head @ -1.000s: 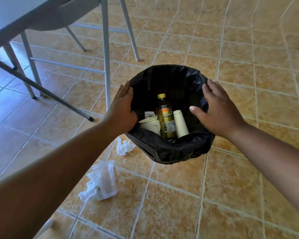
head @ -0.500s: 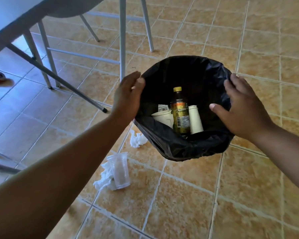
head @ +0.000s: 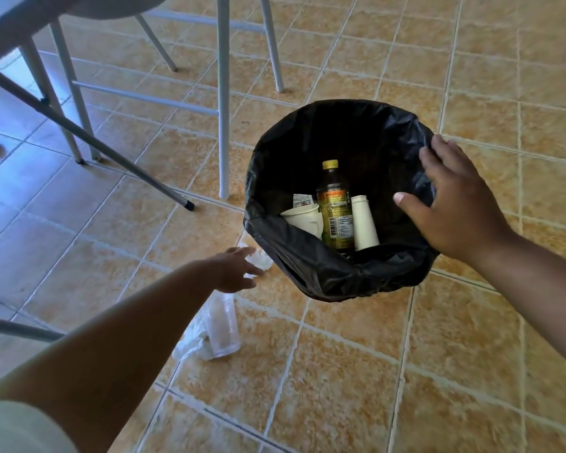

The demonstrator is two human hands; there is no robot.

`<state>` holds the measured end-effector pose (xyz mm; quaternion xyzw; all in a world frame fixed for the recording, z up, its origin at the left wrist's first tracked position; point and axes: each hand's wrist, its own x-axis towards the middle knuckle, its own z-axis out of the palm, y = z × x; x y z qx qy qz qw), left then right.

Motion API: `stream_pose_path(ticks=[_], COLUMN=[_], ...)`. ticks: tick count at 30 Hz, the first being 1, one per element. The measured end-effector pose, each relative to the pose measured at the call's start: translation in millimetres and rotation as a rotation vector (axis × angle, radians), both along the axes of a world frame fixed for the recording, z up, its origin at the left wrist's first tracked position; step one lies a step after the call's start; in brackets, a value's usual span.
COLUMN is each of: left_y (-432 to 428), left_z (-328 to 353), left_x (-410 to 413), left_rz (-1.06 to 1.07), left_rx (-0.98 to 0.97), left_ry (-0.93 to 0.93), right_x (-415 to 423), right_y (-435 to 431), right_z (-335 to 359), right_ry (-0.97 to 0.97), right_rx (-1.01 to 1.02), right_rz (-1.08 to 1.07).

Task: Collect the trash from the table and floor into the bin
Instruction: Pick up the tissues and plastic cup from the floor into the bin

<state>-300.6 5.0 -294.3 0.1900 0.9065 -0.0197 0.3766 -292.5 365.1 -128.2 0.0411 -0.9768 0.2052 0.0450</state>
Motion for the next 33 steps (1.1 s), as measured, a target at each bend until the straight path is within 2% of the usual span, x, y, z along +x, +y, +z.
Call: stream_pose_path(ticks=[2, 4, 8, 12, 14, 16, 18, 21, 25, 27, 30, 33], left_y=[8, 15, 15, 1, -4, -3, 10, 46, 88, 99, 105, 100], left_z=[-7, -11, 7, 50, 82, 116, 150, 190, 213, 211, 206, 202], left_x=[2, 3, -14, -44, -58, -69, -72, -62, -39, -31, -25, -22], left_rz=[-0.049, 0.03, 0.512, 0.773, 0.971, 1.056, 1.032, 0.785, 0.32, 0.195, 0.141, 0.205], left_rx=[-0.027, 0.053, 0.29, 0.505, 0.647, 0.745, 0.91, 1.152, 1.049, 0.987, 0.943, 0.941], left_ry=[0.033, 0.15, 0.403, 0.732, 0.841, 0.956, 1.013, 0.954, 0.762, 0.677, 0.614, 0.676], right_x=[0, 0, -1, -1, -2, -1, -1, -1, -1, -1, 0, 0], right_y=[0, 0, 1, 1, 1, 1, 1, 1, 1, 1, 1, 0], right_z=[0, 0, -1, -1, -1, -1, -2, -2, -2, -2, -2, -2], right_ry=[-0.003, -0.004, 0.004, 0.009, 0.019, 0.023, 0.026, 0.034, 0.025, 0.025, 0.027, 0.027], right_rx=[-0.004, -0.009, -0.016, -0.019, -0.016, -0.017, -0.015, -0.015, -0.019, -0.019, -0.024, -0.03], right_rz=[0.001, 0.002, 0.003, 0.008, 0.011, 0.011, 0.011, 0.013, 0.013, 0.011, 0.01, 0.006])
